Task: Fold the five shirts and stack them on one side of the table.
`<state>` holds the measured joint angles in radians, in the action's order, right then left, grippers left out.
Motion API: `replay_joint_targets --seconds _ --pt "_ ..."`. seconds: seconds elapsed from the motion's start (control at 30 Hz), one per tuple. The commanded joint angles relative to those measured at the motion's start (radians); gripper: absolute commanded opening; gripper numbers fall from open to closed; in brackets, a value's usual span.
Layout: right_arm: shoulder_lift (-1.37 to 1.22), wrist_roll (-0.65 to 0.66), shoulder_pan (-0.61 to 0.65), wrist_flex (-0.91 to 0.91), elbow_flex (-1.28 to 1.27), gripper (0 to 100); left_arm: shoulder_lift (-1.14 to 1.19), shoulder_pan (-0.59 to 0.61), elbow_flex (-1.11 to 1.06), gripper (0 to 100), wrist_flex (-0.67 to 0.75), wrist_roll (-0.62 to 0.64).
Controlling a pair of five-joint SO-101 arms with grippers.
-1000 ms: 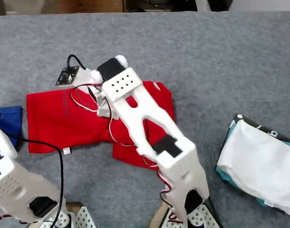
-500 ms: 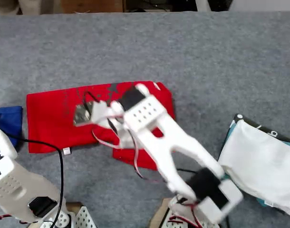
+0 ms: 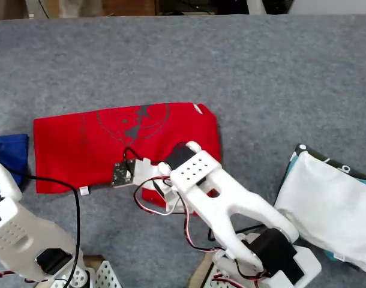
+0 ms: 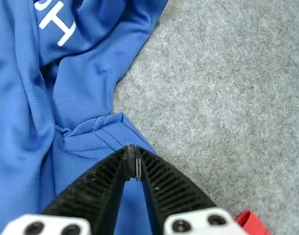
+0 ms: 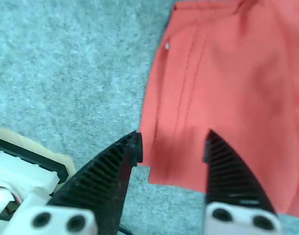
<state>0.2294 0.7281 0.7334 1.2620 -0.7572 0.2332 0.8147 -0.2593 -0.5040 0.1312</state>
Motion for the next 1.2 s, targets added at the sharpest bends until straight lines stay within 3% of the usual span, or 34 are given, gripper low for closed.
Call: replay_joint_targets --seconds 0.0,0.43,0.63,0.9,1.17 --pt "0.048 0.008 0.012 -0.031 -0.018 24.2 -0.005 -0.018 0.049 2 0.002 0.005" --pt "-0.168 0.011 0.090 -0.129 -0.024 24.2 -0.005 -0.018 0.049 2 0.003 0.005" --pt "-0.300 0.006 0.038 -0.149 -0.010 23.9 -0.005 -0.018 0.049 2 0.003 0.005" --pt "-0.375 0.021 -0.088 -0.127 0.087 0.9 -0.005 -0.017 0.051 2 0.003 0.005" --pt "-0.375 0.031 -0.094 -0.130 0.090 0.5 -0.005 -0.017 0.049 2 0.003 0.005"
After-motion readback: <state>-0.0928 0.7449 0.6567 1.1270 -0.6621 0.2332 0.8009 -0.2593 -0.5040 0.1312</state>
